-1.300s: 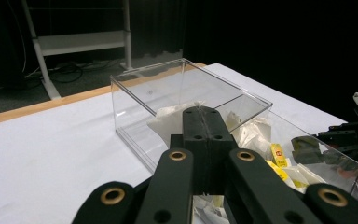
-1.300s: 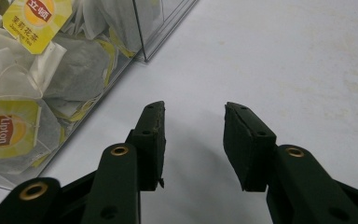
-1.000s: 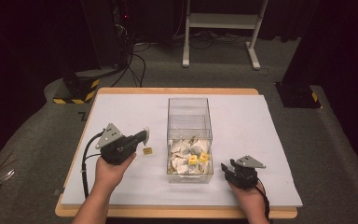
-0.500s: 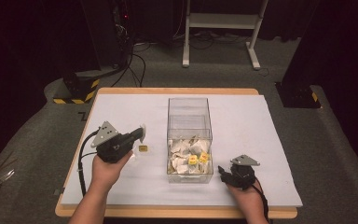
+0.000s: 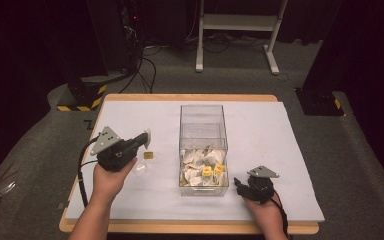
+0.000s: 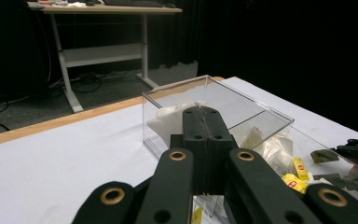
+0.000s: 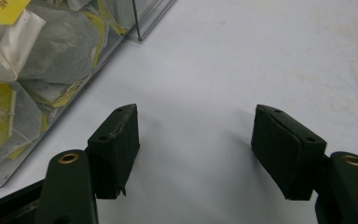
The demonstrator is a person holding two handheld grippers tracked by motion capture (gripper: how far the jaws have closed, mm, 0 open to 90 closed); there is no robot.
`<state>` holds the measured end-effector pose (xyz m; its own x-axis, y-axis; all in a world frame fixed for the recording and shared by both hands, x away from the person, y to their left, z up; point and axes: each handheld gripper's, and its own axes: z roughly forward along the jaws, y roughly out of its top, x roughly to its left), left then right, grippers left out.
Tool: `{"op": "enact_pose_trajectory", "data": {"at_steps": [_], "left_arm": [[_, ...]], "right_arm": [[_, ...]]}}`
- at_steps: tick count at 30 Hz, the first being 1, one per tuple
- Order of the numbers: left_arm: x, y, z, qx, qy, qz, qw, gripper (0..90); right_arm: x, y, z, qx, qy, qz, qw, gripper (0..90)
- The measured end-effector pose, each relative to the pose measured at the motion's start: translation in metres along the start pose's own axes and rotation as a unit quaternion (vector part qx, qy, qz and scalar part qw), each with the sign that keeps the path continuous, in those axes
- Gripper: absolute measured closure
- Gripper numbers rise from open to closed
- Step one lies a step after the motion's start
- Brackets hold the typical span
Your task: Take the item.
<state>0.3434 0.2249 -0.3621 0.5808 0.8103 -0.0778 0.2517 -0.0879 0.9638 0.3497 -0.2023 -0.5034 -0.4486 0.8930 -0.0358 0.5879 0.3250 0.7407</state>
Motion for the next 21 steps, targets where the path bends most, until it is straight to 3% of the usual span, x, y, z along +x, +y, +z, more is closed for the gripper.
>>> {"op": "enact_pose_trajectory", "data": {"at_steps": [21], "left_arm": [[0.026,-0.006,-0.014,0.005,0.036,-0.006,0.9993,90.0]], "right_arm": [[0.000,0.000,0.000,0.003,0.001,0.001,1.0000,32.9]]}}
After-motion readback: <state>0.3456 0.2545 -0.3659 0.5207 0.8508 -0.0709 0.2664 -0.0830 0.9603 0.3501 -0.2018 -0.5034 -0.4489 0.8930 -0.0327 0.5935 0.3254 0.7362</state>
